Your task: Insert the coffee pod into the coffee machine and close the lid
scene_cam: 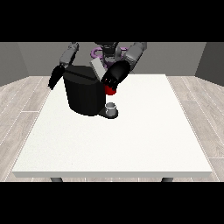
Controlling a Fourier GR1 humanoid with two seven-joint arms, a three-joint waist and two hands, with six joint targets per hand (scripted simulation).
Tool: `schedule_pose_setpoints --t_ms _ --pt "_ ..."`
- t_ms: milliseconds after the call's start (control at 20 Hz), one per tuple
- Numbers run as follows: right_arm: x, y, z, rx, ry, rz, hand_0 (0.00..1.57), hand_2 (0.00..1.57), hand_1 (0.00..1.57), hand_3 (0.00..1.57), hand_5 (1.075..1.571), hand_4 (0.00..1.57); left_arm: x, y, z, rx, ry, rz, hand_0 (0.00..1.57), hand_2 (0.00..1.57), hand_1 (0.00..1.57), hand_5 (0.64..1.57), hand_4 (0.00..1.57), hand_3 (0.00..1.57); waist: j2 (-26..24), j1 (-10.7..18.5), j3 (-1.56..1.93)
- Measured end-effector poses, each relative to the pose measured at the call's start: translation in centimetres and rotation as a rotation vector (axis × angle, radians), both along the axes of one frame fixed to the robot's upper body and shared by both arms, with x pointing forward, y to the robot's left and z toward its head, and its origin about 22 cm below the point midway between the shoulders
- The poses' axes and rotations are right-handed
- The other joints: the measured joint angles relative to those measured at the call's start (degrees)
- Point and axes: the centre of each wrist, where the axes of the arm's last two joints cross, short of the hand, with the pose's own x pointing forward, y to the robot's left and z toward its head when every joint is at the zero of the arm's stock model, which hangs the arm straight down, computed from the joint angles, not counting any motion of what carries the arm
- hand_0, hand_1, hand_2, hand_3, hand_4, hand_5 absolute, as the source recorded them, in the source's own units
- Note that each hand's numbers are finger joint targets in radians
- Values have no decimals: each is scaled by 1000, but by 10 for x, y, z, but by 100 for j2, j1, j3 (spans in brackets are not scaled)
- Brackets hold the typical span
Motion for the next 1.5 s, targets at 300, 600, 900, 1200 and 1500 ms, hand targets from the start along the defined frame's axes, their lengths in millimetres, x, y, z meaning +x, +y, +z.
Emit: schedule_pose_setpoints --t_ms 300,600,900,1200,1500 --pt "-3 6 3 -28 -2 14 0 0 0 0 1571 147 -3 15 8 53 -46 13 925 982 925 1571 0 695 75 -142 3" --pt "0 5 10 -30 -15 9 0 0 0 0 1571 112 -5 16 13 102 -106 24 0 635 0 1571 0 508 145 -119 19" --pt "2 -1 8 -36 -7 -6 0 0 0 0 1571 149 -5 17 17 112 -121 24 0 525 0 1571 0 452 169 -68 18" --pt "-5 -5 -11 -25 42 -31 0 0 0 0 1571 90 -2 13 1 112 -71 24 0 221 0 1571 0 146 -107 53 14" --pt "-13 -36 -46 5 144 -99 0 0 0 0 1571 0 2 -4 -46 79 46 -1 0 0 0 1571 0 0 -711 554 3"
